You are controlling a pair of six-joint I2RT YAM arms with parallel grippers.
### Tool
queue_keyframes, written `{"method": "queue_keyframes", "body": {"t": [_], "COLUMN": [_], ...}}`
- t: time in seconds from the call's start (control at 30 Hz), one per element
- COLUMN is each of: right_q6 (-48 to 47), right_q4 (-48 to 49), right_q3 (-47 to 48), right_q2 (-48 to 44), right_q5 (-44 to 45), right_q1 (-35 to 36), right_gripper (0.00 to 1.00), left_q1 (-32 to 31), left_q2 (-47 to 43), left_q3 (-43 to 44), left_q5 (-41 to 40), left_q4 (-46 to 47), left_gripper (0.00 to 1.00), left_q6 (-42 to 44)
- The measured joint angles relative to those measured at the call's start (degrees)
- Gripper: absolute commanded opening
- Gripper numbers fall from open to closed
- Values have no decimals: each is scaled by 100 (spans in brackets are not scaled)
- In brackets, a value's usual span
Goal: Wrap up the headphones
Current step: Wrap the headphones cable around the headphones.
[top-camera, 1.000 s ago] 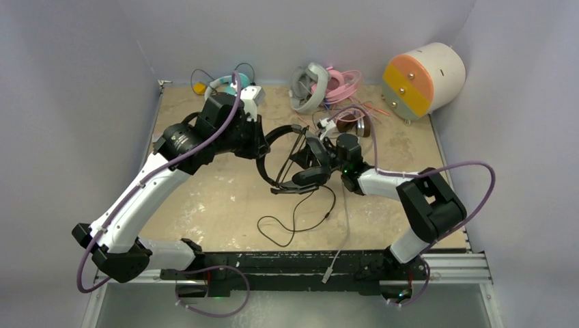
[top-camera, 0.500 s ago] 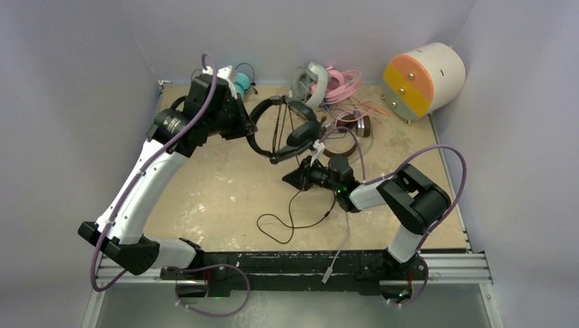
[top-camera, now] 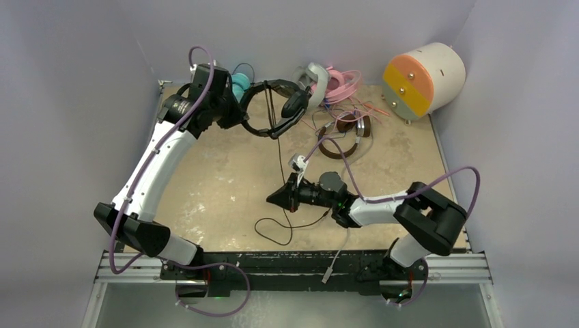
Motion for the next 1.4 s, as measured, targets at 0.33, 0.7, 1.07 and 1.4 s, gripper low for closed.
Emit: {"method": "queue_keyframes", "body": {"t": [0.33, 0.7, 1.07, 1.4], "right_q6": [-590, -909, -1257, -1657], "right_q4": [-1390, -3329, -5580, -7530], "right_q3": [662, 1906, 3947, 5333], "right_q2": [-817, -903, -413, -140], "right_q5": [149, 254, 610, 1154], "right_q1": [682, 807, 798, 232], "right_gripper": [2, 1, 0, 2], "left_q1": [15, 15, -9, -365], "left_q2": [4, -96, -1121, -1368], "left_q3": [-566, -1853, -3314, -3534], "left_q5": [-1128, -2426, -2610, -2511], "left_q4": [105, 457, 1528, 1993], "left_gripper": [0, 0, 0, 0], "left_q6": [-450, -151, 1351, 2811]}}
